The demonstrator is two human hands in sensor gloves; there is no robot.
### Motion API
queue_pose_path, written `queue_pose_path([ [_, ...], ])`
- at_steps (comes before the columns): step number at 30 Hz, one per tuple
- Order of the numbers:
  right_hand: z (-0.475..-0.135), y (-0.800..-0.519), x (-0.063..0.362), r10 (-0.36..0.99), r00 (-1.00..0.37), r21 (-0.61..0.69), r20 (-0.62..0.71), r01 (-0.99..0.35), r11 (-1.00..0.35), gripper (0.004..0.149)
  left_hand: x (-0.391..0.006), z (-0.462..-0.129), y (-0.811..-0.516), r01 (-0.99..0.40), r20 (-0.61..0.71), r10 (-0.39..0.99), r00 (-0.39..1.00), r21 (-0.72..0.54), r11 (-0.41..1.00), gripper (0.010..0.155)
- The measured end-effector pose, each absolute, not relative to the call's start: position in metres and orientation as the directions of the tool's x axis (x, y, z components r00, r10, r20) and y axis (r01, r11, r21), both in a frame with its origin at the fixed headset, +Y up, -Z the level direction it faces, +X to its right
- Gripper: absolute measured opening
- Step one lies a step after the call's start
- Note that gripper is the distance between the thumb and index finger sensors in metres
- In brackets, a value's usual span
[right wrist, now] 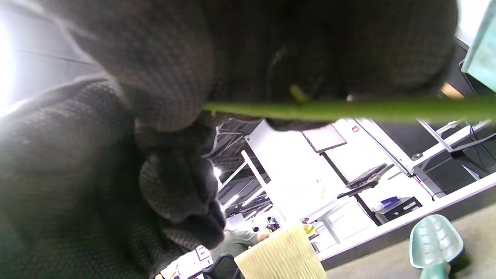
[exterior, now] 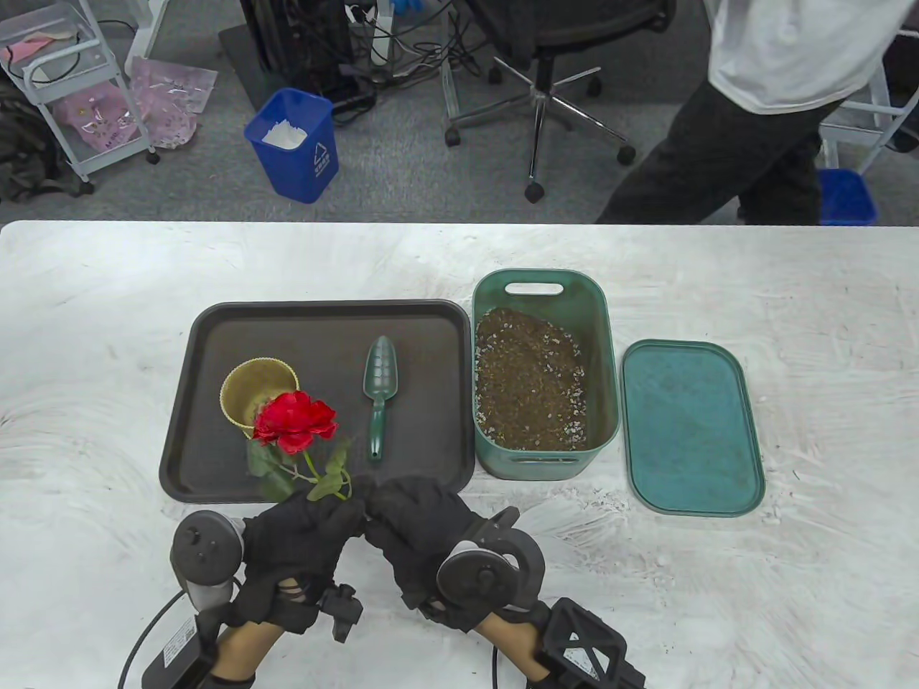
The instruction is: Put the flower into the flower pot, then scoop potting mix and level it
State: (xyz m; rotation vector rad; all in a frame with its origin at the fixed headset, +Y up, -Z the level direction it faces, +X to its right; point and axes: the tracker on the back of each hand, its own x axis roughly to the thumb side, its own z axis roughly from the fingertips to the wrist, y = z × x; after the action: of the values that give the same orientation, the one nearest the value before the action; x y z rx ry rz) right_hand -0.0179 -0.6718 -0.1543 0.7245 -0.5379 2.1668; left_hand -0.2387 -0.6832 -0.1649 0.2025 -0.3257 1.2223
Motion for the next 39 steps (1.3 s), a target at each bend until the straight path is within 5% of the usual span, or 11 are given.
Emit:
queue_pose_path([
  [6, -0.148, -0.648, 0.016, 0.544, -0.525, -0.176, 0.655, -0.806, -0.565, 0.046, -0.277, -0.151, -0.596, -0.837, 0.564, 0.619, 0.547, 0.338, 0.431, 0.044],
  [8, -0.147, -0.645, 0.036, 0.560, -0.531, -0.214, 0.636, -0.818, -0.533, 0.044, -0.302, -0.141, -0.546, -0.737, 0.563, 0.477, 0.675, 0.544, 0.401, 0.044],
  [12, -0.149, -0.660, 0.055, 0.627, -0.510, -0.203, 0.589, -0.844, -0.496, 0.043, -0.327, -0.130, -0.510, -0.612, 0.476, 0.398, 0.785, 0.698, 0.373, 0.043],
  [18, -0.149, -0.666, 0.056, 0.617, -0.520, -0.200, 0.590, -0.835, -0.512, 0.043, -0.338, -0.154, -0.548, -0.375, 0.262, 0.277, 0.925, 0.751, 0.543, 0.042],
  [30, -0.151, -0.684, 0.042, 0.590, -0.566, -0.170, 0.575, -0.789, -0.591, 0.043, -0.349, -0.195, -0.626, -0.371, 0.174, 0.347, 0.922, 0.657, 0.656, 0.042],
  [39, -0.164, -0.681, 0.017, 0.550, -0.657, -0.171, 0.516, -0.708, -0.685, 0.043, -0.347, -0.203, -0.643, -0.355, 0.165, 0.328, 0.930, 0.630, 0.690, 0.042],
])
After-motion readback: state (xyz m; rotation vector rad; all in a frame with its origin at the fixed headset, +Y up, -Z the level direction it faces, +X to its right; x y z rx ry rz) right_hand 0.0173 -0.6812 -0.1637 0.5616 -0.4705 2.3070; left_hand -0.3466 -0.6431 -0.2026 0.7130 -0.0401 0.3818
